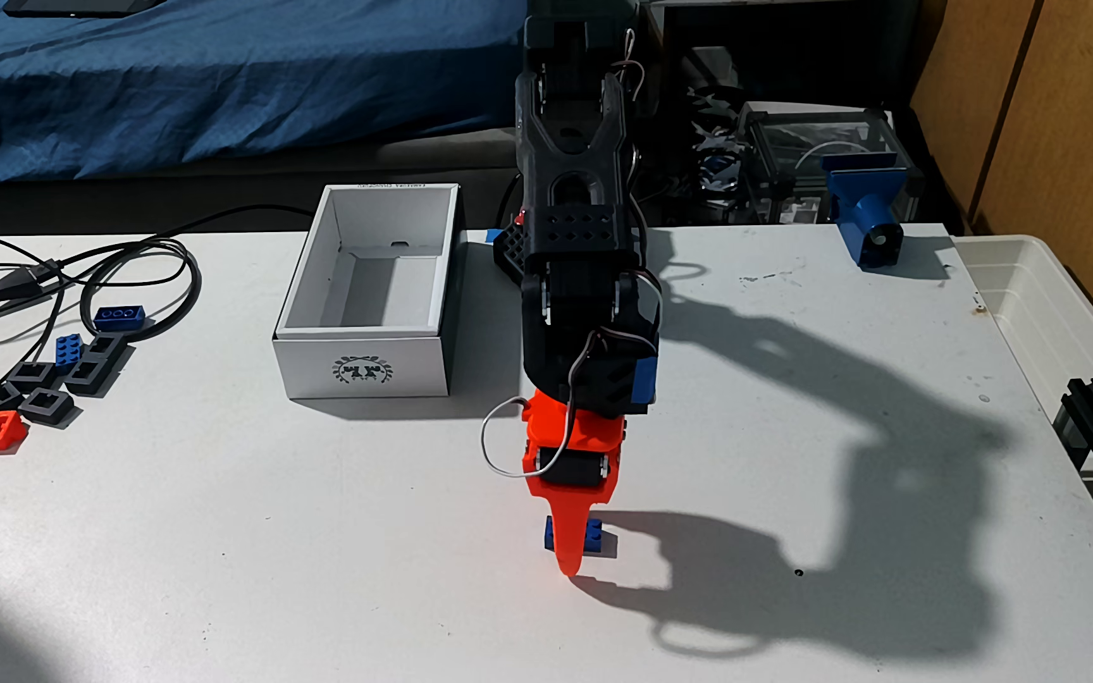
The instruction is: Grab the blue brick and place in box
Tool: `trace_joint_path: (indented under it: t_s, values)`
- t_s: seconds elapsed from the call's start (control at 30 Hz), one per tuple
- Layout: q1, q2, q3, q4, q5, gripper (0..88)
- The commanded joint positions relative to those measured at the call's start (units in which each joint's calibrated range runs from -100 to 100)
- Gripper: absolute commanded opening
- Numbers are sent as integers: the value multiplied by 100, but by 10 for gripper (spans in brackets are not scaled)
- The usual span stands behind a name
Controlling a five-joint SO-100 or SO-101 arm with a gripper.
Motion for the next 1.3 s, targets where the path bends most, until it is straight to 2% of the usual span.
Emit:
trace_joint_path:
  t_s: [0.0, 0.17, 0.33, 0.9, 1.27]
  values:
    - [-10, 16, -100, 102, -24, 103]
    - [-33, 25, -100, 102, -18, 8]
    - [-33, 33, -91, 120, -13, 7]
    - [324, -94, -952, 1748, 40, 8]
    - [926, -1455, -677, 2351, 482, 8]
